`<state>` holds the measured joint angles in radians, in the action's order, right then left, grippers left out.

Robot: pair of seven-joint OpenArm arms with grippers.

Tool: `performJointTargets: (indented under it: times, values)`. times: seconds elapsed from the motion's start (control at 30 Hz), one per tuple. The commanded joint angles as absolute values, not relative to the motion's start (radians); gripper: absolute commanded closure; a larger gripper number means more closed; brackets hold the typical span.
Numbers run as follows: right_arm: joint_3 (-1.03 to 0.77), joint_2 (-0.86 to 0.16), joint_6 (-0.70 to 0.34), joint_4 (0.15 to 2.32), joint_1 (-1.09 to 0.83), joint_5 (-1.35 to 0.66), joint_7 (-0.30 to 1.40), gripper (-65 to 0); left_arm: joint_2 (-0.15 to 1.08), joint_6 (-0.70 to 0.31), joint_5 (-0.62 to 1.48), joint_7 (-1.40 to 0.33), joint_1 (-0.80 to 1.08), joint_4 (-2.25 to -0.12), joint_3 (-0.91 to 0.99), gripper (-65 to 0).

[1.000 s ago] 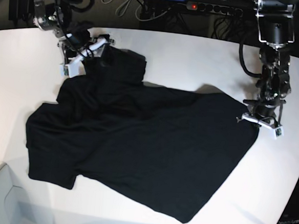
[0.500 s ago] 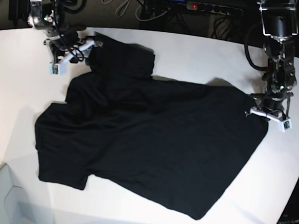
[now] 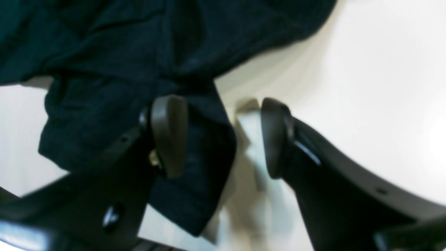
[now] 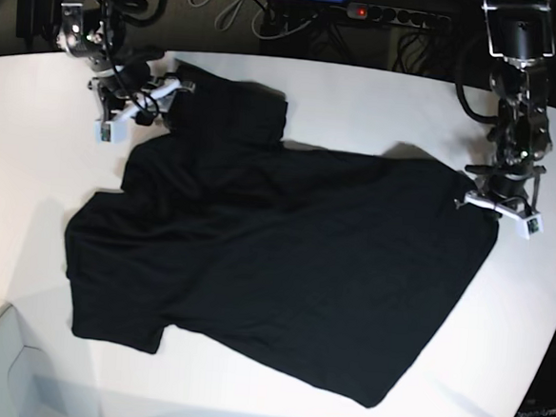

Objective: Layout the t-shirt on the table in an organized manner, then fold the t-shirt properly
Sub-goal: 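Pull the shirt edge taut between both grippers, spreading it flat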

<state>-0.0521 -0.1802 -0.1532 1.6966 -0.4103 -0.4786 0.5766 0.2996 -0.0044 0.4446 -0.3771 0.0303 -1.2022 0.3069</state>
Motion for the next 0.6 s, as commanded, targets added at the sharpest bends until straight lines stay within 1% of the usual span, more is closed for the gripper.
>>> performJointTargets:
  times: [0.0, 0.07, 0.17, 0.3, 0.33, 0.57]
  values:
    - [-0.05, -0.185, -0.148, 1.69, -0.423, -0.467, 0.631, -33.2, 0.314, -0.004, 0.443, -0.39, 0.031, -1.221, 0.312, -0.1]
    - [-0.036, -0.185, -0.148, 1.682, -0.423, -0.467, 0.633, -28.5, 0.314, -0.004, 0.443, -0.39, 0.042, -1.233, 0.312, -0.1]
    - [-0.021, -0.193, -0.148, 1.643, -0.415, -0.467, 0.631, -17.6, 0.317, -0.004, 0.443, -0.39, 0.058, -1.25, 0.315, -0.1]
    - [-0.03, -0.2, -0.148, 1.598, -0.415, -0.467, 0.63, -1.3, 0.308, -0.004, 0.443, -0.39, 0.104, -1.29, 0.406, -0.1]
    - [-0.03, -0.216, -0.148, 1.593, -0.415, -0.467, 0.63, 0.0, 0.308, -0.004, 0.443, -0.39, 0.117, -1.3, 0.427, -0.1]
    - [-0.058, -0.288, -0.148, 1.636, -0.397, -0.469, 0.638, 0.0, 0.305, -0.004, 0.443, -0.39, 0.217, -1.405, 0.46, -0.1]
